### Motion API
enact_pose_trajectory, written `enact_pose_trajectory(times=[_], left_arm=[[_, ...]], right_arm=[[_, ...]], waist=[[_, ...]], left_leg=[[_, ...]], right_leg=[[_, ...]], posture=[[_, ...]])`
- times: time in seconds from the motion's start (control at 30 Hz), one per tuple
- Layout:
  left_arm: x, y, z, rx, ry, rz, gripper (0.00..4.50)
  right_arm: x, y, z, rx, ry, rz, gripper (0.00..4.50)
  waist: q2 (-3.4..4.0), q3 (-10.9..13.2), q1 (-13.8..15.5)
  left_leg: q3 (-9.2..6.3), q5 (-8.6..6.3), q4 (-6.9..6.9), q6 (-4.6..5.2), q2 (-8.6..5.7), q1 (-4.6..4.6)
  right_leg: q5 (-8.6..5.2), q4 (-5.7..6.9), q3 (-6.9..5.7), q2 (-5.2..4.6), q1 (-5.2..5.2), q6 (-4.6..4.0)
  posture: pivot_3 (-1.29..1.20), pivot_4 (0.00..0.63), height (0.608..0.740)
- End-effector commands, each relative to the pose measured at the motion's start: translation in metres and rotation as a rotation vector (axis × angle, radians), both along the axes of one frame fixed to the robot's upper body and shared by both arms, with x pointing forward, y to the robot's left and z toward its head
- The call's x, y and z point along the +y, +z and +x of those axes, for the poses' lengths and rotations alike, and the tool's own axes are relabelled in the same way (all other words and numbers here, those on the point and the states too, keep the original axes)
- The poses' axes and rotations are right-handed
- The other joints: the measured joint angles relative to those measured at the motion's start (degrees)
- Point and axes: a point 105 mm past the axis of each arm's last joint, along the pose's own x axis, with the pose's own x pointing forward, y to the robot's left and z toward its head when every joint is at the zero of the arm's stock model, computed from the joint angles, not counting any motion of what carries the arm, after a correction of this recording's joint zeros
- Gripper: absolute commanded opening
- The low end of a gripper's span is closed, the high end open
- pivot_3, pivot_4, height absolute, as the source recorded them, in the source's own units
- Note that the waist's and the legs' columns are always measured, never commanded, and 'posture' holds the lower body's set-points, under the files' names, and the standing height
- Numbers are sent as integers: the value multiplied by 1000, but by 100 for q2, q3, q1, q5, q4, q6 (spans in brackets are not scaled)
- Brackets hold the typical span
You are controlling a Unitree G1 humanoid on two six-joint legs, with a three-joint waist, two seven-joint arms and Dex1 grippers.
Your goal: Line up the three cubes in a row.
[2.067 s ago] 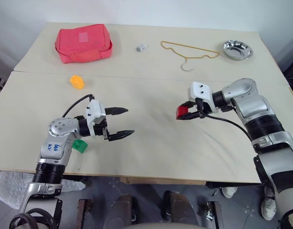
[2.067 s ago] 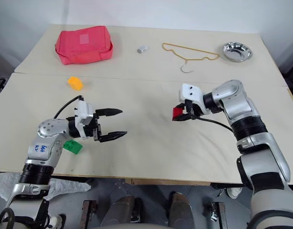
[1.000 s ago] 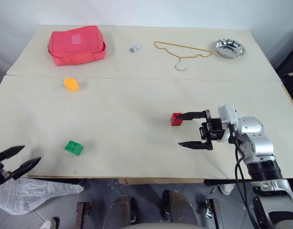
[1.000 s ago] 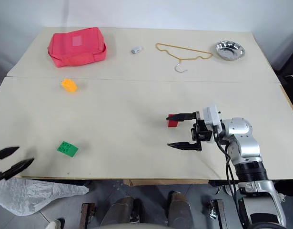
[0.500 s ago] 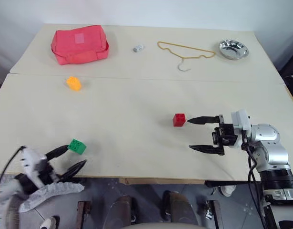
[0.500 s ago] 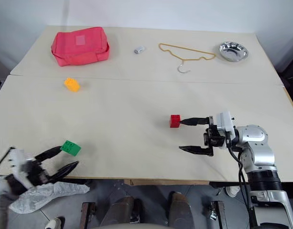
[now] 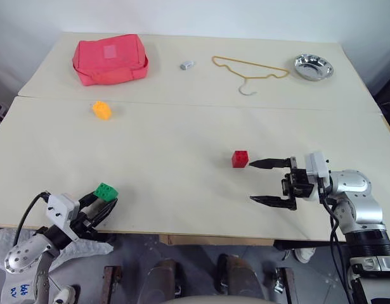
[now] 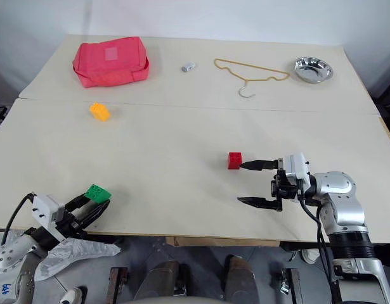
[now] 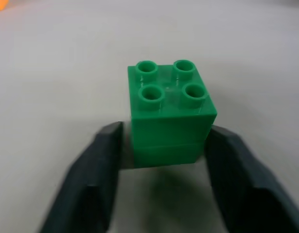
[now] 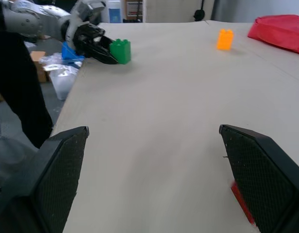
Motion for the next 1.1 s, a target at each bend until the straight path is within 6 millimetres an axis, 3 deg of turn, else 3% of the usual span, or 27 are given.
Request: enact_pose_trajectory(times=[0.03,0.13,0.27,0.43,0.6,0.73,0.83,1.1], left_arm=[[-10,14,0,-11,-145,-42,1484],[-32,52,6,-18,-403,-164,1487],[-58,79,40,-13,-672,-6,1487],[-111,82,95,-28,-900,155,1487],[-148,73,128,-16,-964,184,1487],[-157,58,139,24,-956,271,1487],[-160,58,147,31,-911,271,1487],[-158,54,153,47,-863,327,1487]], right_arm=[[-13,7,0,-53,-65,4,4500],[-25,13,2,-78,-141,18,4500],[-39,14,-2,-94,-212,22,4500],[-50,16,-3,-107,-302,53,4500],[-45,21,-6,-106,-327,92,4500],[-40,28,-13,-113,-350,130,4500],[-41,29,-18,-126,-396,147,4500],[-42,14,-30,-97,-432,141,4500]], waist=[[0,0,-1],[0,0,14],[5,-2,72],[10,-5,125],[-5,4,67],[-7,5,13],[-12,9,8],[-15,10,86]], left_leg=[[0,0,0,0,0,0],[-3,0,1,0,0,-4],[-9,2,10,1,-5,-5],[6,5,7,7,-21,-6],[19,5,2,8,-28,-17],[20,5,-1,8,-24,-17],[18,5,1,8,-23,-17],[12,8,8,18,-17,-23]], right_leg=[[0,0,1,0,0,0],[0,0,-1,-2,0,0],[0,8,-4,3,4,0],[4,6,-3,9,3,8],[5,-5,-13,28,-9,9],[4,-3,-15,30,-13,9],[5,0,-14,24,-12,9],[8,-1,-12,13,-11,15]], posture=[[0,150,740],[0,150,740],[0,150,740],[0,150,740],[0,150,740],[0,150,740],[0,150,740],[0,150,740]])
